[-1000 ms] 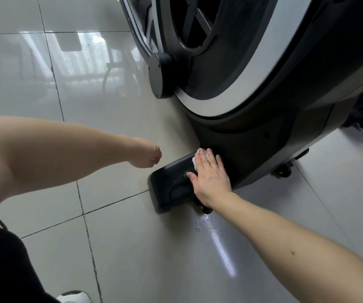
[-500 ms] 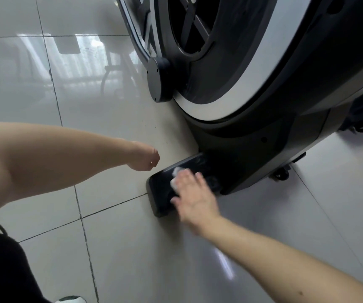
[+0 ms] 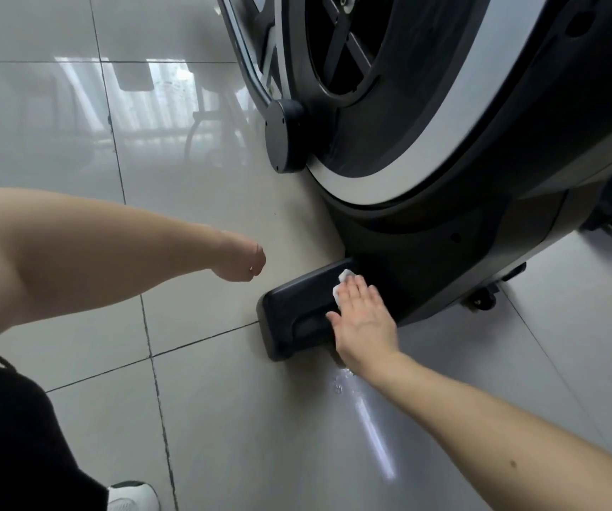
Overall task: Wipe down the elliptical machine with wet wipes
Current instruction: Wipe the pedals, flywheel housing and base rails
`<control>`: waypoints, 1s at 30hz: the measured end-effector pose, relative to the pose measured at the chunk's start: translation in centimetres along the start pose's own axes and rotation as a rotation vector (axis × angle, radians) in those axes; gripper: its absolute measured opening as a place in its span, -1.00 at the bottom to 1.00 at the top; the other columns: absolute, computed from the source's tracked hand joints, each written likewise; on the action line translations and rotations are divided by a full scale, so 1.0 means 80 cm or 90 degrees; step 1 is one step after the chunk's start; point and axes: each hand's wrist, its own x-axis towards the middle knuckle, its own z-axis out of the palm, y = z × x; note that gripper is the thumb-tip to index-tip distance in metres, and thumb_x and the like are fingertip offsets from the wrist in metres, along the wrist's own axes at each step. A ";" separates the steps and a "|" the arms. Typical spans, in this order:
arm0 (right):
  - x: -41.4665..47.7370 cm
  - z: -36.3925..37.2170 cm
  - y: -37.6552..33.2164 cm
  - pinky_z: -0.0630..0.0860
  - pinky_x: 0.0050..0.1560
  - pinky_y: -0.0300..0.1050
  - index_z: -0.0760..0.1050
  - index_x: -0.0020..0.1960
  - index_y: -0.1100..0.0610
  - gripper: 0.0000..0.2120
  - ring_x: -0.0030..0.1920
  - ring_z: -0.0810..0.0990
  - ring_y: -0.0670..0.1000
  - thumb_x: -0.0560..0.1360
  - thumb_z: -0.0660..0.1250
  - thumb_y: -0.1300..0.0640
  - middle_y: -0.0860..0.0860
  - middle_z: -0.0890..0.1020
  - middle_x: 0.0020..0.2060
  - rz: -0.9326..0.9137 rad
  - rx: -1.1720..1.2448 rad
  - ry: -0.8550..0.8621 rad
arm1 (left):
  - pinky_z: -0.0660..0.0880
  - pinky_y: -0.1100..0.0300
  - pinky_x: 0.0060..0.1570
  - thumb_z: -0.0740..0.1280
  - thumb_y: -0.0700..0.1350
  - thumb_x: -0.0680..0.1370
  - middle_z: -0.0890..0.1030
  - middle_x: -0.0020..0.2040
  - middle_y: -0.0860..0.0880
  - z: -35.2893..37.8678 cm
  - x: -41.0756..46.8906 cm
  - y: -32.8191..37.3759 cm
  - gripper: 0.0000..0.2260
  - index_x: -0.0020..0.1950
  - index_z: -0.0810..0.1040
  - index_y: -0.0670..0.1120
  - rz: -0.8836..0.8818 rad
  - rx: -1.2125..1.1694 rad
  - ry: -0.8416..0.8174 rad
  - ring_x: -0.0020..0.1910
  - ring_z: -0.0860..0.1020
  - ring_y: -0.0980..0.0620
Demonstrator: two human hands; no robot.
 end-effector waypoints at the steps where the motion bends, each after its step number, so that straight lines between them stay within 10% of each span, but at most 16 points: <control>1: -0.002 0.000 -0.010 -0.19 0.63 0.00 0.12 0.62 0.29 -0.19 0.64 0.05 0.18 0.56 -0.32 -0.17 0.21 0.08 0.62 0.024 0.017 -0.002 | 0.39 0.22 0.11 0.19 -0.12 0.65 0.55 0.33 0.01 0.001 -0.002 -0.001 -0.67 0.40 0.53 -0.02 -0.002 0.004 -0.003 0.27 0.53 -0.06; 4: -0.029 0.021 -0.069 0.12 0.50 0.10 0.47 0.42 0.37 -0.28 0.49 0.40 0.27 0.56 -0.01 -0.14 0.32 0.41 0.46 -0.044 0.056 -0.013 | 0.38 0.24 0.10 0.20 -0.13 0.65 0.55 0.33 -0.01 -0.005 -0.003 0.000 -0.67 0.40 0.53 -0.04 -0.009 -0.009 0.001 0.27 0.53 -0.06; 9: -0.026 0.032 -0.046 0.18 0.50 0.12 0.47 0.44 0.31 -0.34 0.48 0.43 0.22 0.58 0.06 -0.14 0.22 0.44 0.47 -0.125 0.047 0.054 | 0.41 0.19 0.12 0.18 -0.12 0.66 0.54 0.34 -0.01 -0.011 0.005 0.008 -0.66 0.42 0.50 -0.03 -0.017 -0.003 0.001 0.27 0.53 -0.07; 14: 0.038 -0.004 -0.003 -0.19 0.63 0.08 -0.18 0.65 0.28 -0.20 0.65 -0.17 0.14 0.66 -0.15 -0.28 0.18 -0.12 0.65 0.094 0.067 0.014 | 0.32 0.24 0.03 0.17 -0.13 0.66 0.52 0.35 0.02 -0.006 0.009 0.017 -0.65 0.44 0.49 -0.02 -0.010 0.012 -0.013 0.29 0.51 -0.06; 18: 0.006 0.012 -0.081 -0.28 0.62 0.11 -0.13 0.65 0.28 -0.08 0.64 -0.24 0.16 0.49 -0.33 -0.32 0.19 -0.16 0.64 -0.110 0.122 0.013 | 0.41 0.18 0.12 0.18 -0.12 0.67 0.54 0.34 -0.01 -0.005 0.012 0.013 -0.67 0.42 0.50 -0.04 -0.003 0.020 -0.021 0.28 0.53 -0.08; 22: 0.010 0.016 -0.065 -0.14 0.60 0.06 0.24 0.60 0.25 -0.22 0.63 0.13 0.12 0.57 -0.10 -0.24 0.14 0.18 0.62 -0.234 0.094 0.052 | 0.41 0.18 0.12 0.17 -0.11 0.67 0.53 0.34 -0.01 -0.006 0.010 0.009 -0.66 0.43 0.50 -0.02 -0.009 0.024 -0.020 0.27 0.53 -0.08; 26: 0.074 -0.013 0.011 -0.09 0.62 0.09 0.11 0.64 0.21 -0.28 0.63 0.09 0.12 0.66 -0.11 -0.24 0.11 0.18 0.63 -0.039 0.003 0.038 | 0.42 0.18 0.10 0.18 -0.11 0.66 0.53 0.33 0.00 -0.001 0.006 0.004 -0.65 0.43 0.49 0.01 -0.016 0.010 -0.033 0.27 0.53 -0.08; 30: 0.086 -0.020 -0.037 -0.07 0.60 0.07 0.42 0.42 0.17 -0.23 0.41 0.36 0.15 0.56 -0.26 -0.27 0.12 0.52 0.32 -0.027 0.049 0.046 | 0.37 0.21 0.05 0.19 -0.12 0.66 0.54 0.32 0.00 -0.002 -0.003 -0.007 -0.67 0.41 0.51 -0.01 -0.032 -0.002 -0.023 0.25 0.53 -0.07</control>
